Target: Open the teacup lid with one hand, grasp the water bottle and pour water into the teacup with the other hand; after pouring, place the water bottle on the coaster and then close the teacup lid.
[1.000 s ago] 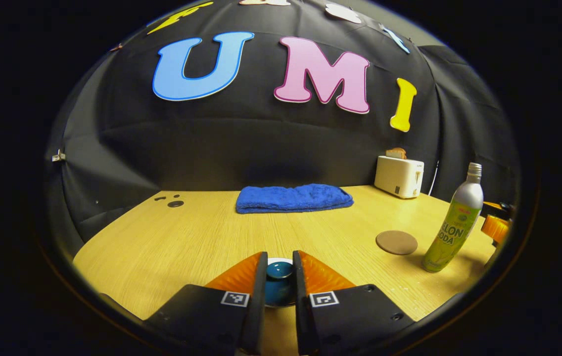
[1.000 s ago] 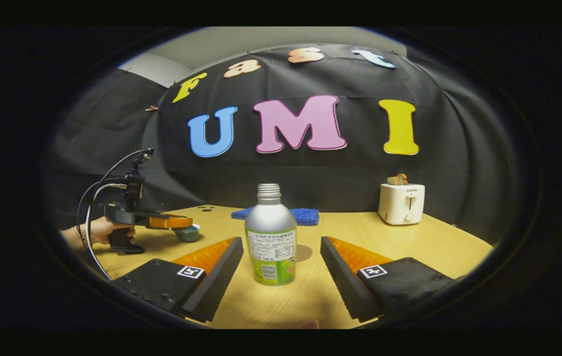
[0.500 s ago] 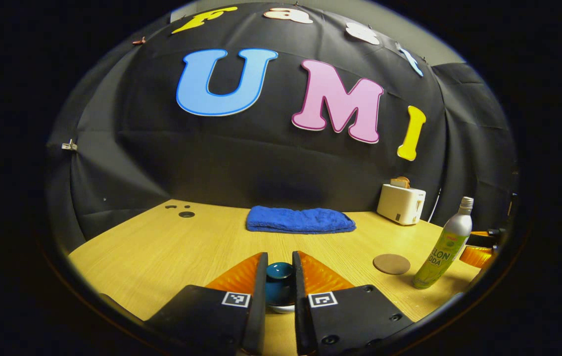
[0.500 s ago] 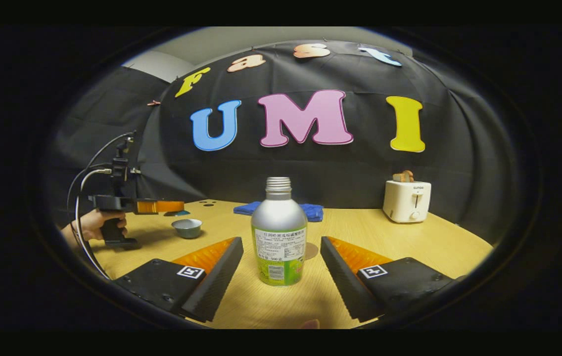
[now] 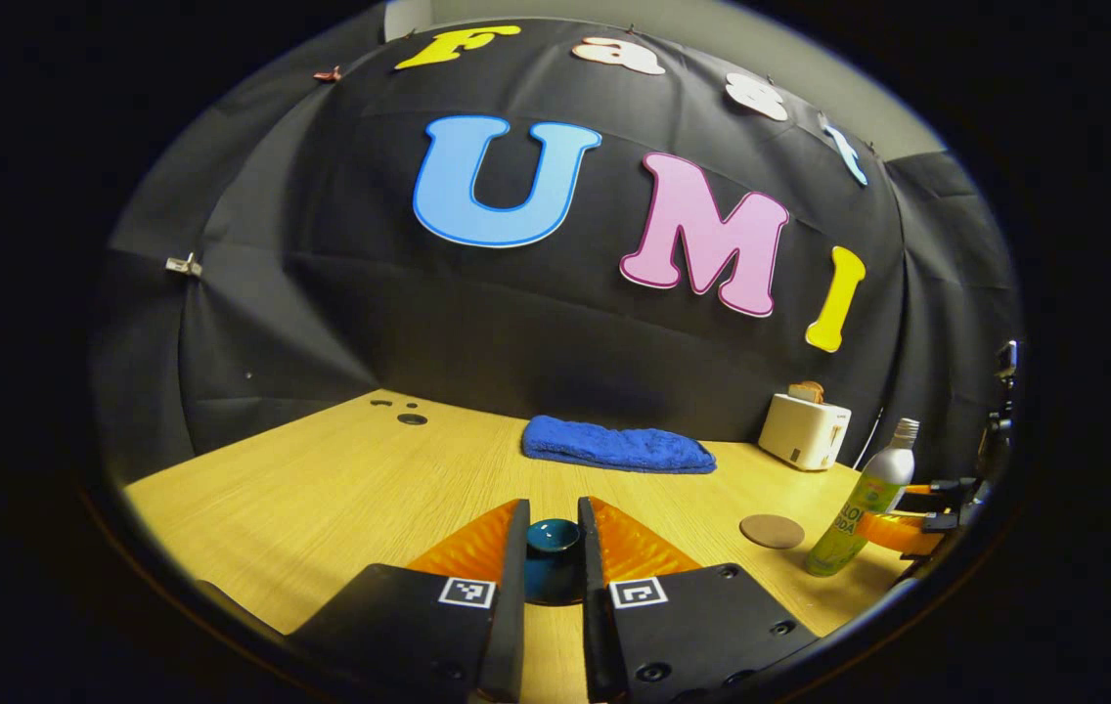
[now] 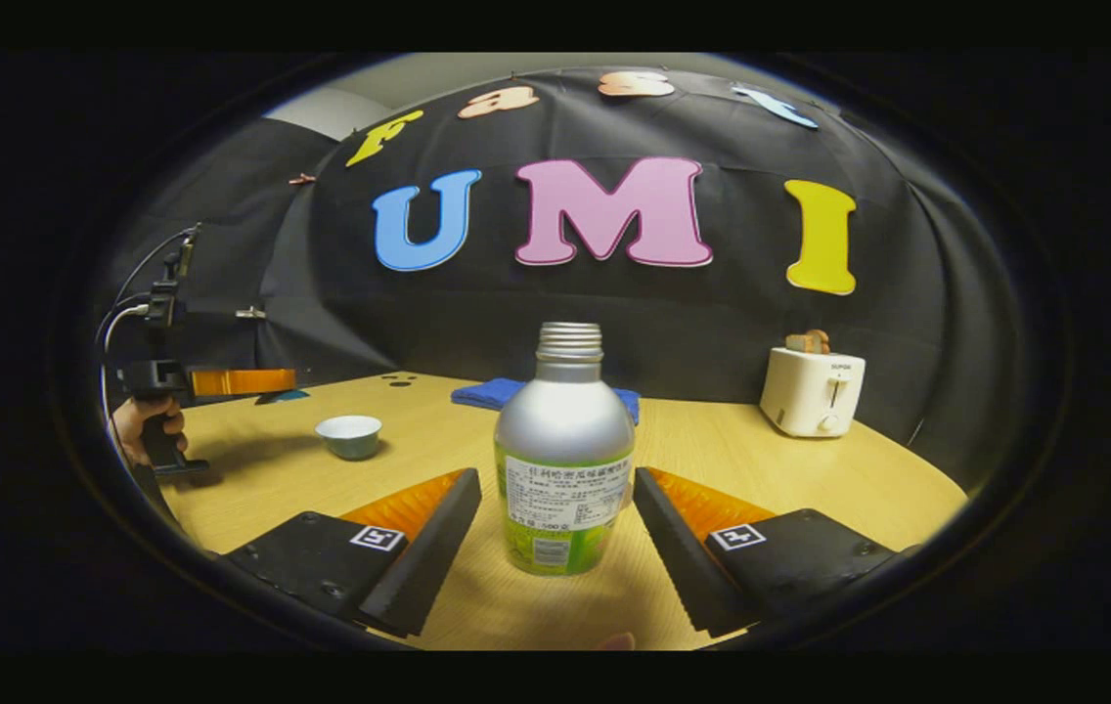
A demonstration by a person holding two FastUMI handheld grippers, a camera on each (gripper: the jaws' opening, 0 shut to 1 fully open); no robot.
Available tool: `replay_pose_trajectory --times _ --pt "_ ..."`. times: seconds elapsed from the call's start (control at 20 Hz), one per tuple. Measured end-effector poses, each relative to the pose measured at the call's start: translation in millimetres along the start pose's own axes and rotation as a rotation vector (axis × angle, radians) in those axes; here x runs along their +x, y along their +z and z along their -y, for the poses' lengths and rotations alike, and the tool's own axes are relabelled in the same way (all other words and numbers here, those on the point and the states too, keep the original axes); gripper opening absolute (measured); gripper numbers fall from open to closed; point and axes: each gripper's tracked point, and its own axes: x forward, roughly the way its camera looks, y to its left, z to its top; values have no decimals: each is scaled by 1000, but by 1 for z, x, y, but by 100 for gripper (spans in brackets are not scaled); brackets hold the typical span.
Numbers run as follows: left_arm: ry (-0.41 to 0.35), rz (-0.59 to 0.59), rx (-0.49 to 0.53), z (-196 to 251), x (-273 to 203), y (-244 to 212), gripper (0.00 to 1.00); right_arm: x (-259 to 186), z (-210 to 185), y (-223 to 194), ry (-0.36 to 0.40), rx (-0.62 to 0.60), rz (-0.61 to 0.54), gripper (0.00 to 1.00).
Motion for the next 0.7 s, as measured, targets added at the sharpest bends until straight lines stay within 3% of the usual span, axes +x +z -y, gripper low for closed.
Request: replay_pose_trajectory --times 0.15,0.55,0.7 --pt "-2 9 -31 -5 -8 -4 29 3 2 0 -10 24 -14 83" --pt "-14 27 -46 -6 -13 -5 28 8 -2 11 -22 8 7 76" --pt "-9 32 -49 -7 -12 -2 29 16 -5 37 -57 -94 51 76"
